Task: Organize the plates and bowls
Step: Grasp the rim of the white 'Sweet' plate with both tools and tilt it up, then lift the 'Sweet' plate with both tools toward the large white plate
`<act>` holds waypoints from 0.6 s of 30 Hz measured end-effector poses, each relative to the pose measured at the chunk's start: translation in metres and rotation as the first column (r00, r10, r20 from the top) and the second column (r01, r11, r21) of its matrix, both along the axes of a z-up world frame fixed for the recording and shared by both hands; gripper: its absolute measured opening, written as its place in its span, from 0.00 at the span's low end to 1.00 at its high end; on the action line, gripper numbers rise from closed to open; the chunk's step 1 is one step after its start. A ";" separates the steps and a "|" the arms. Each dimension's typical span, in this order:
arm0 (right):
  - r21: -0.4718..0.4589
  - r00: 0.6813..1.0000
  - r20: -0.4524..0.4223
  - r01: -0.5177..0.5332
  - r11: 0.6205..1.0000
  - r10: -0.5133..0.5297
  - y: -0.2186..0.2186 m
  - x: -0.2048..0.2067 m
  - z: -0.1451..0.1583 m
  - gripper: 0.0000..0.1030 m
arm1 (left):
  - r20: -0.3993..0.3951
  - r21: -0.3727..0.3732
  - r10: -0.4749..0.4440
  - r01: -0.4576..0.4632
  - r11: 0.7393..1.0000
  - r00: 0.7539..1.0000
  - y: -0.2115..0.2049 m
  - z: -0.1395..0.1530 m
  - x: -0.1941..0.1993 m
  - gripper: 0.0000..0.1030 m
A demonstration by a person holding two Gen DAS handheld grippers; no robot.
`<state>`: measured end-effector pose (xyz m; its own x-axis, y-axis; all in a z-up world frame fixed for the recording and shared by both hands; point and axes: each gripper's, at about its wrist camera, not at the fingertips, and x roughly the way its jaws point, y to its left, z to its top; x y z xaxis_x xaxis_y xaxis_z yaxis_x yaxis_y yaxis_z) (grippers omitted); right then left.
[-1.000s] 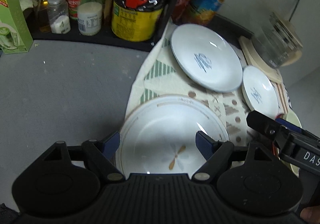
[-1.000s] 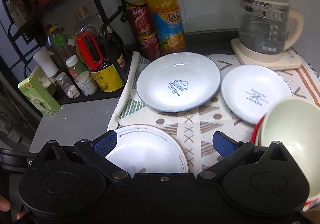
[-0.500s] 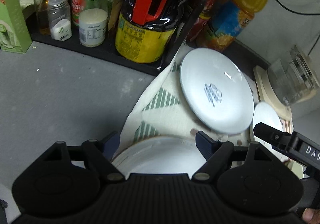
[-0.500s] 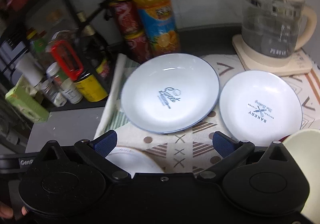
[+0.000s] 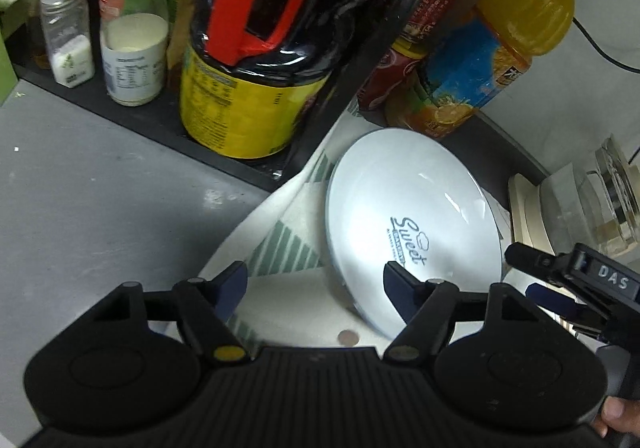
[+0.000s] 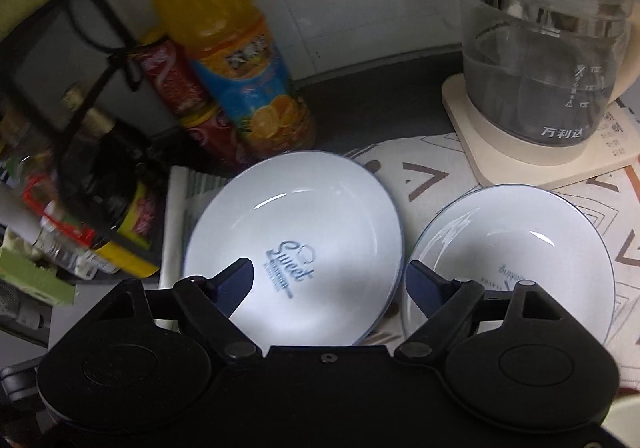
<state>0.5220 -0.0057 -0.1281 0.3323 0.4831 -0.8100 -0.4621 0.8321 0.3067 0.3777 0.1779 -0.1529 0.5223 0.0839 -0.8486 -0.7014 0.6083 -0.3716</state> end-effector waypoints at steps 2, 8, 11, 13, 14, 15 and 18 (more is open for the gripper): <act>-0.010 1.000 -0.009 -0.001 1.000 0.001 0.003 0.008 -0.005 0.75 | -0.003 -0.007 0.016 -0.016 1.000 1.000 -0.001 -0.005 0.005 0.65; -0.031 0.999 -0.034 -0.015 0.999 0.014 0.010 0.030 -0.020 0.57 | -0.019 -0.046 0.048 -0.049 0.998 0.999 -0.001 -0.023 0.018 0.45; -0.044 0.999 -0.042 -0.015 0.999 0.013 0.011 0.039 -0.027 0.49 | -0.027 -0.049 0.054 -0.056 0.997 0.998 -0.001 -0.029 0.023 0.41; -0.060 0.999 -0.038 -0.014 0.998 0.012 0.010 0.045 -0.031 0.45 | -0.034 -0.057 0.061 -0.063 0.996 0.998 -0.001 -0.033 0.026 0.38; -0.066 0.999 -0.042 -0.019 0.998 0.016 0.011 0.048 -0.034 0.42 | -0.036 -0.061 0.066 -0.068 0.996 0.997 -0.001 -0.036 0.028 0.38; -0.069 0.999 -0.050 -0.023 0.997 0.020 0.011 0.051 -0.037 0.40 | -0.034 -0.062 0.072 -0.074 0.995 0.997 -0.001 -0.038 0.029 0.37; -0.085 0.996 -0.079 -0.037 0.996 0.030 0.012 0.058 -0.048 0.31 | -0.029 -0.066 0.079 -0.080 0.995 0.996 -0.003 -0.043 0.033 0.32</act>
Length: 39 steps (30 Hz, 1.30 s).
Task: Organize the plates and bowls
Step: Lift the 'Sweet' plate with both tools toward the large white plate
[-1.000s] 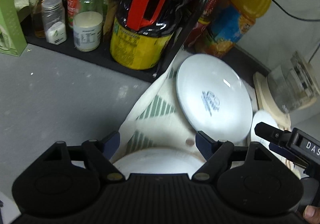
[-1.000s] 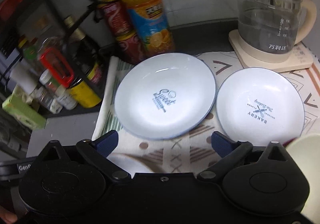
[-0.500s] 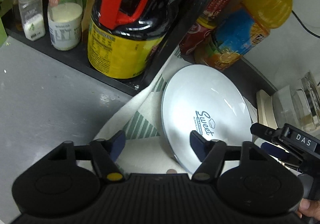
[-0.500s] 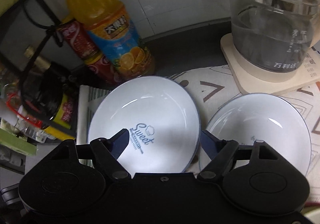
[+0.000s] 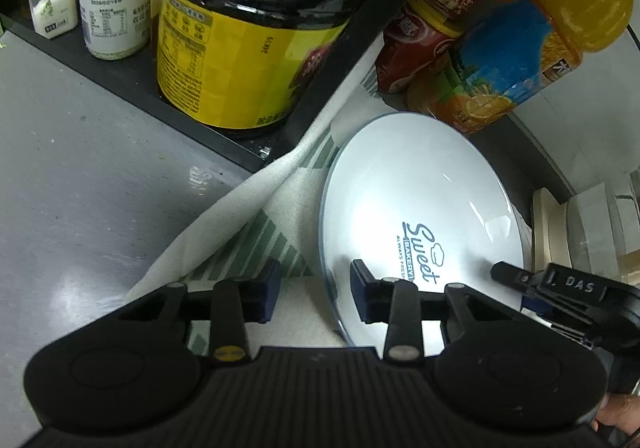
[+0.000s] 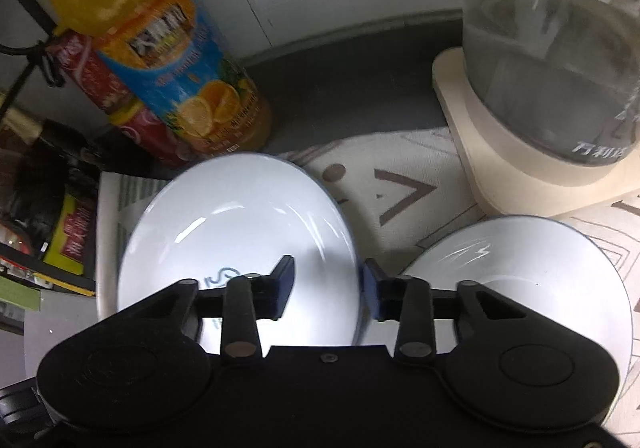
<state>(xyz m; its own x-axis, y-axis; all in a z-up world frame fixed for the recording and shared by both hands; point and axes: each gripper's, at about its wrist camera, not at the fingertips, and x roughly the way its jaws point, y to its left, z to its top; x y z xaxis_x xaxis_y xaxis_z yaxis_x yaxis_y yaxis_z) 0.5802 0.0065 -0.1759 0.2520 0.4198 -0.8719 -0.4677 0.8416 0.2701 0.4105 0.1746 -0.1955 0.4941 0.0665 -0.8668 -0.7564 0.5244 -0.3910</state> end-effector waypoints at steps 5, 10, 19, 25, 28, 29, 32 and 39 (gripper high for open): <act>-0.027 0.999 0.004 -0.045 0.999 0.045 0.008 0.003 -0.010 0.27 | 0.014 -0.016 0.016 -0.015 1.000 1.000 -0.002 -0.006 0.006 0.18; -0.019 0.999 -0.029 -0.037 0.999 0.036 0.011 0.011 -0.020 0.23 | 0.033 -0.040 0.030 -0.029 0.999 0.999 -0.002 -0.011 0.009 0.13; 0.022 0.997 -0.057 -0.049 0.999 0.050 0.000 0.014 -0.019 0.18 | 0.065 -0.065 0.029 -0.025 0.998 0.997 0.009 -0.002 -0.005 0.13; 0.074 0.996 -0.056 -0.065 0.995 0.069 -0.011 -0.002 -0.012 0.13 | 0.105 -0.056 -0.001 0.007 0.998 0.994 0.016 0.010 -0.019 0.13; 0.089 0.997 -0.046 -0.064 0.994 0.068 -0.012 -0.008 -0.005 0.11 | 0.103 -0.045 -0.017 0.022 0.999 0.994 0.016 0.016 -0.024 0.13; 0.099 0.997 -0.045 -0.062 0.993 0.067 -0.013 -0.010 -0.001 0.10 | 0.107 -0.042 -0.022 0.027 0.999 0.994 0.016 0.018 -0.025 0.13; 0.127 0.997 -0.038 -0.057 0.990 0.063 -0.016 -0.016 0.008 0.09 | 0.108 -0.033 -0.043 0.047 0.998 0.993 0.014 0.024 -0.030 0.13; 0.136 0.999 -0.021 -0.040 0.990 0.043 -0.021 -0.034 0.016 0.09 | 0.119 -0.029 -0.073 0.077 0.997 0.990 0.011 0.033 -0.048 0.13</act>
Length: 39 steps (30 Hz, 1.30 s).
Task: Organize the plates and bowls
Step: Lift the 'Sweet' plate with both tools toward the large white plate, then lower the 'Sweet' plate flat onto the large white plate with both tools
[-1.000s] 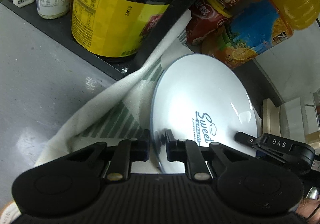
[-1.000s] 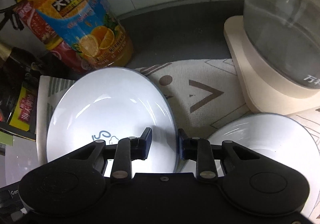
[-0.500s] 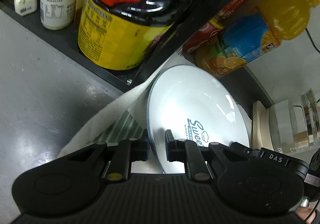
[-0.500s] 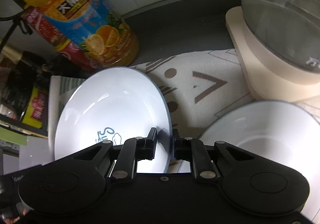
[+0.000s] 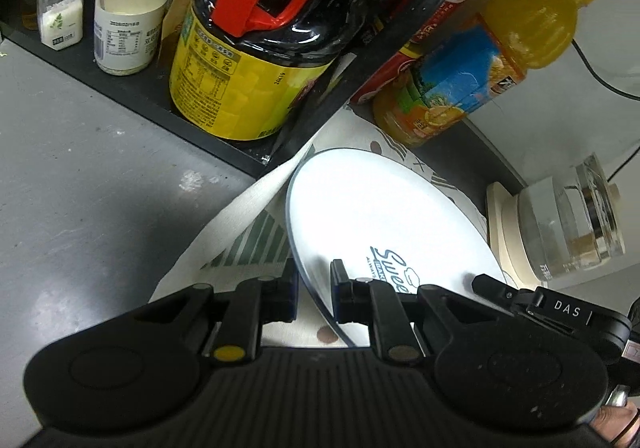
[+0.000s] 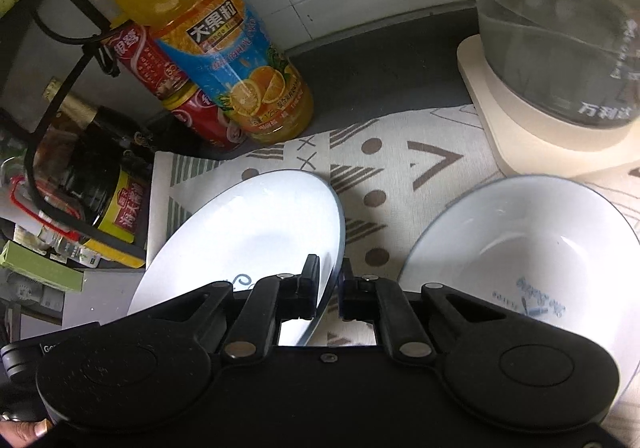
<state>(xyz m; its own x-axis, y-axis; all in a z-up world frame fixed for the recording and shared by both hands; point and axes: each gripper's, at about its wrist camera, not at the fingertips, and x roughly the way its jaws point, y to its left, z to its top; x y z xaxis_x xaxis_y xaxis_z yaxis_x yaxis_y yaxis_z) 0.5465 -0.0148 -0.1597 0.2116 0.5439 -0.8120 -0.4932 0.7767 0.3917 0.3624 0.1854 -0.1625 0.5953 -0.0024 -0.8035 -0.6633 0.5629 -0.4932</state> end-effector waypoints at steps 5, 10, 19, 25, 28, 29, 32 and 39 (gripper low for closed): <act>0.015 1.000 0.026 0.015 1.000 -0.015 -0.005 -0.017 0.009 0.09 | 0.016 0.009 -0.017 0.017 1.000 1.000 -0.001 0.011 -0.016 0.13; 0.031 0.999 0.041 0.024 0.999 -0.025 -0.013 -0.036 0.017 0.09 | 0.026 0.020 -0.045 0.044 0.999 0.999 -0.006 0.020 -0.031 0.13; 0.038 0.994 0.106 0.026 0.999 -0.030 -0.025 -0.083 0.028 0.09 | 0.041 0.033 -0.080 0.079 0.996 0.996 -0.012 0.026 -0.066 0.13; 0.051 0.991 0.126 0.033 0.998 -0.039 -0.031 -0.114 0.035 0.09 | 0.041 0.036 -0.099 0.098 0.995 0.994 -0.016 0.028 -0.091 0.13; 0.053 0.991 0.123 0.040 0.998 -0.046 -0.033 -0.129 0.037 0.09 | 0.043 0.033 -0.105 0.104 0.994 0.994 -0.018 0.028 -0.103 0.13; 0.051 0.991 0.122 0.041 0.998 -0.047 -0.034 -0.134 0.037 0.10 | 0.044 0.033 -0.108 0.106 0.994 0.993 -0.019 0.028 -0.107 0.13; 0.053 0.993 0.100 0.061 0.997 -0.066 -0.038 -0.147 0.037 0.10 | 0.035 0.033 -0.112 0.111 0.993 0.993 -0.023 0.026 -0.118 0.13; 0.035 0.991 0.125 0.048 0.998 -0.052 -0.045 -0.179 0.037 0.10 | 0.035 0.021 -0.136 0.135 0.991 0.990 -0.028 0.022 -0.134 0.13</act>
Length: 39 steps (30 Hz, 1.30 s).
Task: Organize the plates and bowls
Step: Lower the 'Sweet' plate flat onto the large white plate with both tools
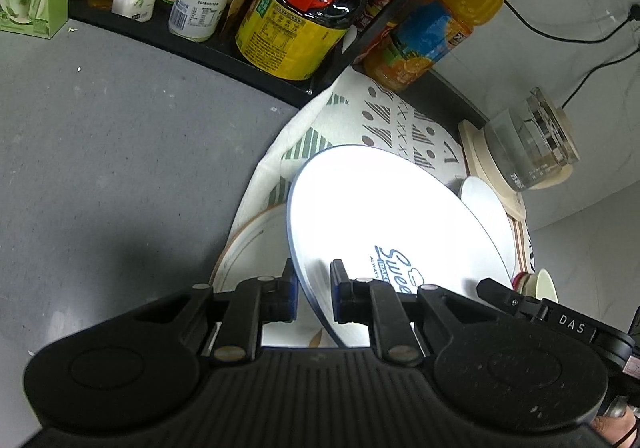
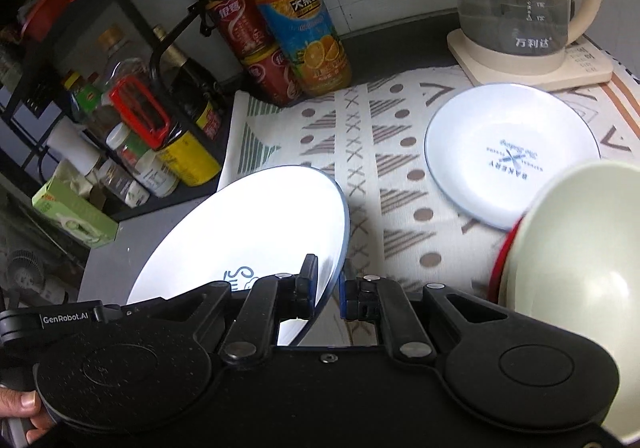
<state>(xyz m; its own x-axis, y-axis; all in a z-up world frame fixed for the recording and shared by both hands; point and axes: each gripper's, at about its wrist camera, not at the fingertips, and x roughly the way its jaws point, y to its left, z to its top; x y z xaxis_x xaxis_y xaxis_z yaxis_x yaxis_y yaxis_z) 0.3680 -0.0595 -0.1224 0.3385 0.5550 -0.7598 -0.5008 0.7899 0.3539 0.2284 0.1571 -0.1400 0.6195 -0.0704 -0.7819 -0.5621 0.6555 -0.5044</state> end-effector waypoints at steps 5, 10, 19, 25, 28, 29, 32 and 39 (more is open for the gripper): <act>-0.014 1.000 -0.008 0.029 0.999 -0.029 -0.010 -0.015 -0.001 0.10 | -0.001 -0.008 -0.007 0.007 1.000 1.000 -0.004 -0.004 -0.005 0.13; -0.030 0.999 -0.014 0.030 0.999 -0.030 -0.016 -0.026 -0.005 0.11 | -0.011 -0.018 -0.007 0.007 1.000 1.000 -0.006 -0.010 -0.011 0.13; -0.048 0.999 -0.014 0.032 0.998 -0.032 -0.021 -0.036 -0.015 0.11 | -0.044 -0.010 -0.032 0.031 0.999 0.999 -0.014 -0.017 -0.011 0.13; -0.051 0.999 -0.016 0.031 0.998 -0.031 -0.025 -0.040 -0.021 0.11 | -0.074 -0.009 -0.045 0.044 0.999 0.996 -0.019 -0.024 -0.014 0.13; -0.051 0.999 -0.020 0.035 0.998 -0.036 -0.029 -0.042 -0.023 0.11 | -0.084 -0.006 -0.052 0.052 0.999 0.995 -0.020 -0.025 -0.014 0.13; -0.052 0.999 -0.018 0.033 0.998 -0.034 -0.029 -0.043 -0.023 0.11 | -0.089 -0.002 -0.055 0.055 0.998 0.994 -0.021 -0.026 -0.014 0.13; -0.056 0.999 -0.013 0.033 0.998 -0.034 -0.030 -0.044 -0.024 0.11 | -0.105 0.004 -0.064 0.065 0.998 0.992 -0.021 -0.028 -0.014 0.14; -0.058 0.999 -0.013 0.036 0.998 -0.037 -0.030 -0.049 -0.030 0.10 | -0.136 0.009 -0.066 0.068 0.998 0.988 -0.019 -0.034 -0.017 0.14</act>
<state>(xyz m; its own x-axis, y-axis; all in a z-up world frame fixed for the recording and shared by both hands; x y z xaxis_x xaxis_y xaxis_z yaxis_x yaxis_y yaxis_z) 0.3188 -0.0895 -0.1521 0.3467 0.4974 -0.7952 -0.4669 0.8268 0.3136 0.2110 0.1382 -0.1737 0.5016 -0.0972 -0.8596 -0.5794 0.7001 -0.4173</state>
